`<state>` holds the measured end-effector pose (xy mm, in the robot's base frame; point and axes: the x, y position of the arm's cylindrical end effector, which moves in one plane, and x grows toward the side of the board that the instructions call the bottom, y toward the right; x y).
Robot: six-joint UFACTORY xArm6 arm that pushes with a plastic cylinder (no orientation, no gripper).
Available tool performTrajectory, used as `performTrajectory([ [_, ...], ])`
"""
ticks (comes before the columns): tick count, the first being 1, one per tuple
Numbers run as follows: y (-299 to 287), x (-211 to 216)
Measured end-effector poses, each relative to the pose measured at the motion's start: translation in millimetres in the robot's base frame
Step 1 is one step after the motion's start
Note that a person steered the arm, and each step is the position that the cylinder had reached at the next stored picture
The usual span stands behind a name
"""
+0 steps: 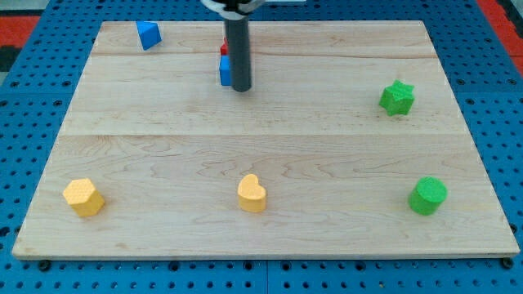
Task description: Move the yellow heart diagonally top right to the yellow hexagon
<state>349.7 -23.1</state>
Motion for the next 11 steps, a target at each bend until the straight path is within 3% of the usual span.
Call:
performTrajectory([
  [1,3.6,7.8],
  [3,85.9,156.4],
  [4,51.9,225.1],
  [5,-4.2,234.7],
  [6,21.5,203.2],
  [7,44.1,198.9],
  [11,5.3,126.3],
])
